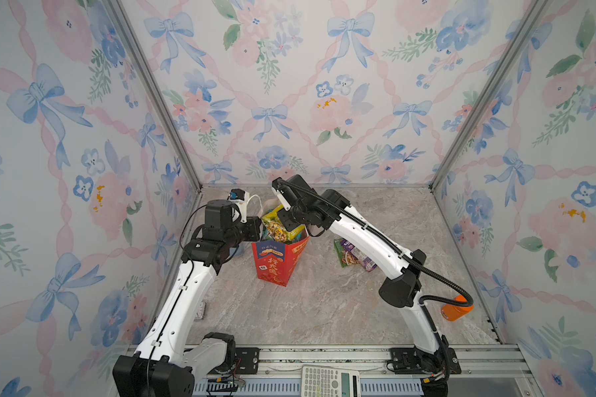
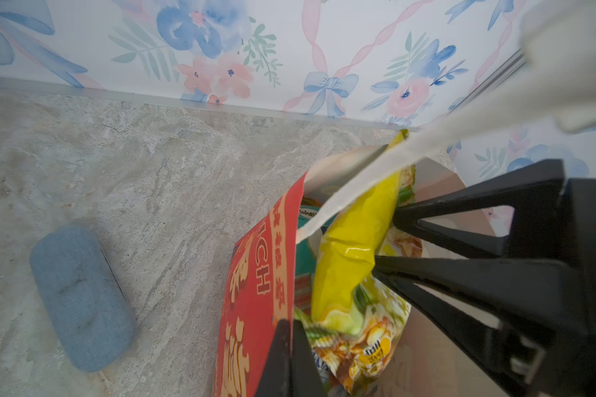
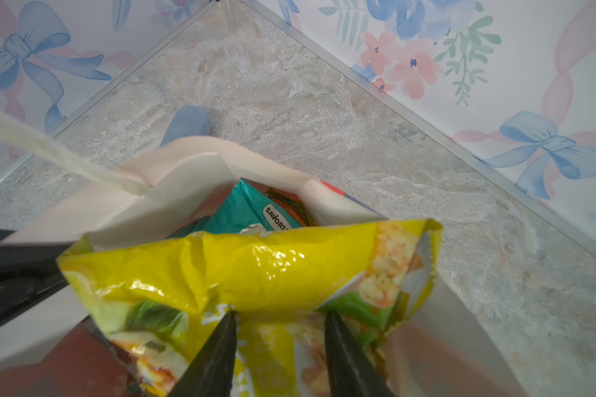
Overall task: Place the snacks into the paper bag
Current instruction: 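Lower the yellow chip bag into the bag held by the left gripper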
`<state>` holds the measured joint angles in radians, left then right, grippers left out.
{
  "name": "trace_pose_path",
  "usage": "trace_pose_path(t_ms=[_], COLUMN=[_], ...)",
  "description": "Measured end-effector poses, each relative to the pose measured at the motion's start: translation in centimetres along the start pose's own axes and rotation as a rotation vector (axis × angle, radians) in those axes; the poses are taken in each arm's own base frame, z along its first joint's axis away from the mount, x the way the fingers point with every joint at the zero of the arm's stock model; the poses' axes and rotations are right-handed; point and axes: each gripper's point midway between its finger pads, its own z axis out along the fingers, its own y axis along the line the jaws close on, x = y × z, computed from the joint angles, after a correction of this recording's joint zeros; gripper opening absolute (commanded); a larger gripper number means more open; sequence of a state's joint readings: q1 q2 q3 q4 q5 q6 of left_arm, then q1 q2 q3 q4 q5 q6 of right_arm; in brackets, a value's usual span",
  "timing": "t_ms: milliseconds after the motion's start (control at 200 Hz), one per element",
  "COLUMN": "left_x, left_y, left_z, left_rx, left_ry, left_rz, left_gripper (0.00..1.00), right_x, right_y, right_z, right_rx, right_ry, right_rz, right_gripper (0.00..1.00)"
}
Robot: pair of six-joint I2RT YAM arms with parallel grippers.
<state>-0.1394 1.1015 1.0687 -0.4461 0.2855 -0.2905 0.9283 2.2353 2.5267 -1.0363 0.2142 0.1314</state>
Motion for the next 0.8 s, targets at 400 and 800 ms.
trace_pose_path(t_ms=[400, 800], left_x=[0.0, 0.0], left_y=[0.1, 0.1], left_z=[0.0, 0.0], left_rx=[-0.002, -0.002], left_ry=[0.000, 0.000], left_rz=[-0.001, -0.001], left_gripper=[0.00, 0.00], right_x=[-1.1, -1.5], right_y=[0.5, 1.8], right_z=[-1.7, -1.4], right_rx=[-0.052, -0.071], right_ry=[-0.040, -0.058], right_rz=[0.043, 0.063], right_gripper=[0.45, 0.46])
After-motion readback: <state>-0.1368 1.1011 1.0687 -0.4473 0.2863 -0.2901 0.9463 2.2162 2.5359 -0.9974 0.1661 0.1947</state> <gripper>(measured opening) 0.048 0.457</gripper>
